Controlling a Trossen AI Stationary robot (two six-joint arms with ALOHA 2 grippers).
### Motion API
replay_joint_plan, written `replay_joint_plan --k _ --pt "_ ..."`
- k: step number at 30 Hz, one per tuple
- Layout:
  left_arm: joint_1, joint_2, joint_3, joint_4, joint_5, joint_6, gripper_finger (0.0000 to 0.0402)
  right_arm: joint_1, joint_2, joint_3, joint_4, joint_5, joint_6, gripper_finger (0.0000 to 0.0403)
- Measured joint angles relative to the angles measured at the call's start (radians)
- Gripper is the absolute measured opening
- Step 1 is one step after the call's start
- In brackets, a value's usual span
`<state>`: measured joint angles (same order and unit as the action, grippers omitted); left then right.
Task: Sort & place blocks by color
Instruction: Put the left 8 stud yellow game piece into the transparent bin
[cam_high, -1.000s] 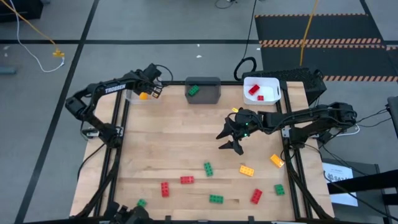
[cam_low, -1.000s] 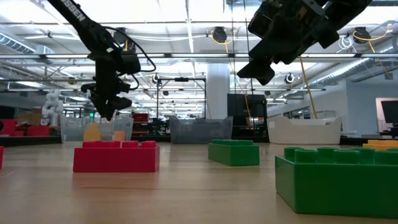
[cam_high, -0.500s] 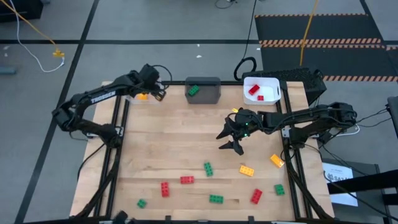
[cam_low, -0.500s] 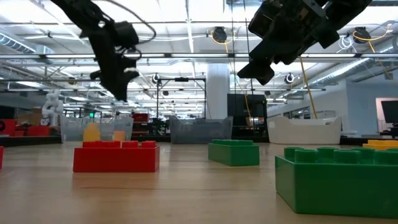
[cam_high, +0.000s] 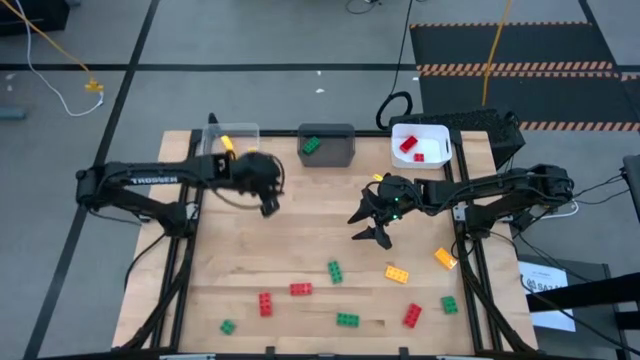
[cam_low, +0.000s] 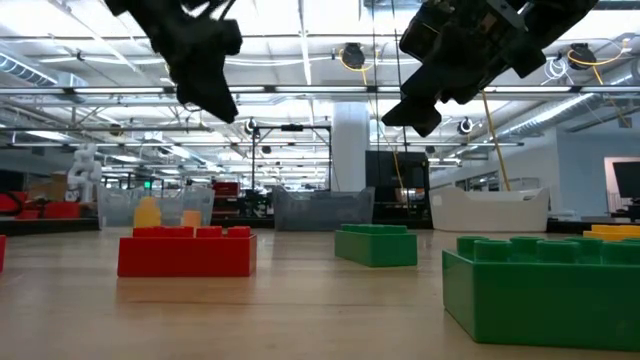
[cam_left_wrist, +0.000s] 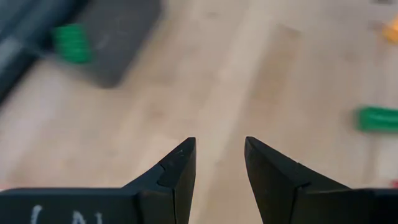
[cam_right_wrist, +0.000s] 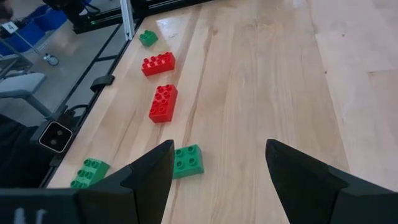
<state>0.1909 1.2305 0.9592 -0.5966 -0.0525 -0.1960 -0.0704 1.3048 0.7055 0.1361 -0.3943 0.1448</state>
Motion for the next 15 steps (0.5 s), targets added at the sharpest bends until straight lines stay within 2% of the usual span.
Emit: replay_joint_plan --k 4,8,15 --pt "-0.152 0.018 0.000 0.031 -0.037 -0.061 0.0140 0.000 0.000 0.000 -0.013 0.000 -0.009 0.0242" --pt "-0.281 0.056 0.000 0.115 -0.097 -0.023 0.0140 0.000 0.000 0.000 -0.014 0.000 -0.048 0.0242" --pt "-0.397 0.190 0.000 0.282 -0.135 0.086 0.0140 0.002 0.000 0.000 -0.023 0.000 -0.055 0.0242"
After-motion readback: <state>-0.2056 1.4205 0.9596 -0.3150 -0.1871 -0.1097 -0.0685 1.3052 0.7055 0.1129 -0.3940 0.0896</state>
